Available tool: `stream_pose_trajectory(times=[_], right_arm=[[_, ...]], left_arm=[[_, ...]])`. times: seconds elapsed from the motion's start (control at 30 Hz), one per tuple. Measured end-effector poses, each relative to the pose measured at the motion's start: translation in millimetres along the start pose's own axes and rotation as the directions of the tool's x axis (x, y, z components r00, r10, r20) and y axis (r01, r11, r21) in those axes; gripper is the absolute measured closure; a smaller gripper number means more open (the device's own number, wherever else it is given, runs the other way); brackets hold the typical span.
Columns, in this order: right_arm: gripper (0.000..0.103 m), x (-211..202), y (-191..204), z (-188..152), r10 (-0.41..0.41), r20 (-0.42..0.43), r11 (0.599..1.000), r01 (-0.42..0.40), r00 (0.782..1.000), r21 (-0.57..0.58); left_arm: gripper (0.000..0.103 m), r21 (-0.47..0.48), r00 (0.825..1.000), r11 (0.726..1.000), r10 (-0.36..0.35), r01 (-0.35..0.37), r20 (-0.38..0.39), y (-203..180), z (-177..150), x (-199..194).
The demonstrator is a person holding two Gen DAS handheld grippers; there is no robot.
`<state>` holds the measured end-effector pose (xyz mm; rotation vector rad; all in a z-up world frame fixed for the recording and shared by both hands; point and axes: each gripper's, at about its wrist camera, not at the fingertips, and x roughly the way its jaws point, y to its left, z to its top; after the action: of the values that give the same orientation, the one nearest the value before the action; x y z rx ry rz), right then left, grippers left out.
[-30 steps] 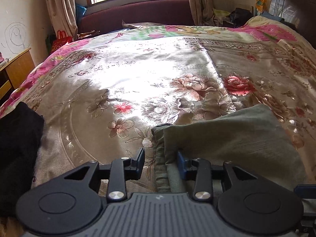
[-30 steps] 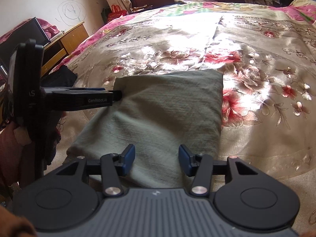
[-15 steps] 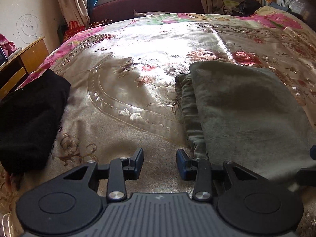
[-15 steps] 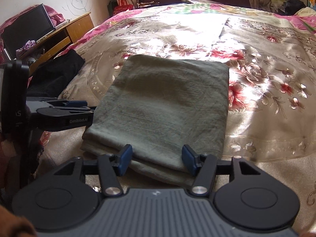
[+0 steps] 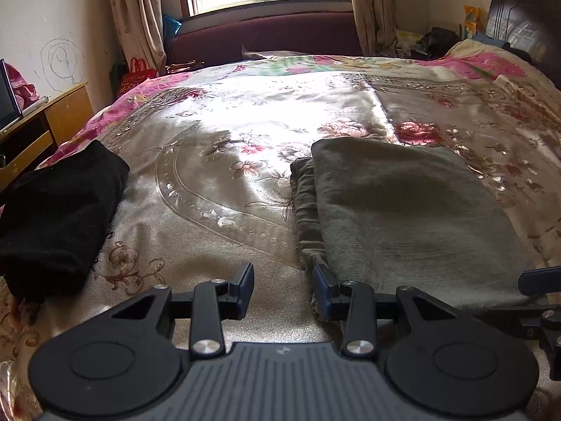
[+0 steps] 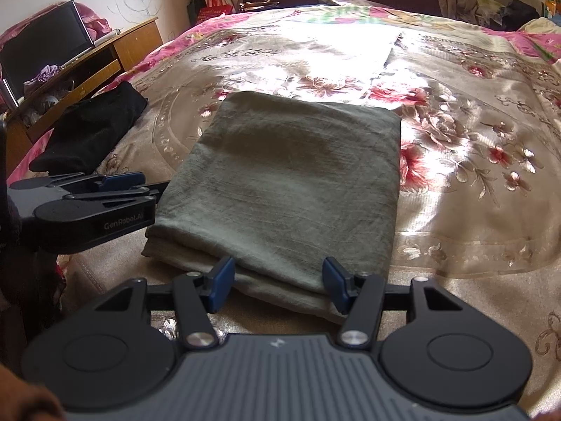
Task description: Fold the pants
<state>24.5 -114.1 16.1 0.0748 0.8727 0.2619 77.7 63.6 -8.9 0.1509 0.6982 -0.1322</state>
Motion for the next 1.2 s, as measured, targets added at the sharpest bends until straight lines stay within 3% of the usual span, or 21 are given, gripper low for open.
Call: stream_pose_trajectory(times=[0.2,0.4,0.57,0.63,0.87,1.2], right_arm=[[0.046,0,2,0,-0.007,-0.004,1.0,0.007,1.0,-0.003],[0.046,1,7,-2,-0.027,-0.011,0.999,0.027,1.0,-0.021],[0.046,2,10,-3,-0.058,-0.019,0.998,0.057,0.998,-0.028],[0.045,2,12,-4,-0.072,-0.021,0.997,0.071,0.997,-0.032],[0.042,5,23,-6,-0.122,-0.031,0.99,0.12,0.992,-0.068],[0.042,6,32,-5,-0.16,-0.051,0.985,0.156,0.986,-0.077]], left_arm=[[0.051,-0.097,0.999,0.995,0.021,-0.024,-0.031,30,-13,-3],[0.05,-0.2,0.999,0.98,0.017,-0.009,0.035,38,-25,-14],[0.046,-0.151,0.996,0.988,-0.005,0.018,0.089,27,-25,-22],[0.041,-0.142,0.995,0.989,-0.036,0.048,0.088,25,-26,-23],[0.04,-0.115,0.992,0.987,-0.107,0.114,0.071,22,-29,-21],[0.035,-0.227,0.984,0.957,-0.175,0.178,0.036,40,-32,-15]])
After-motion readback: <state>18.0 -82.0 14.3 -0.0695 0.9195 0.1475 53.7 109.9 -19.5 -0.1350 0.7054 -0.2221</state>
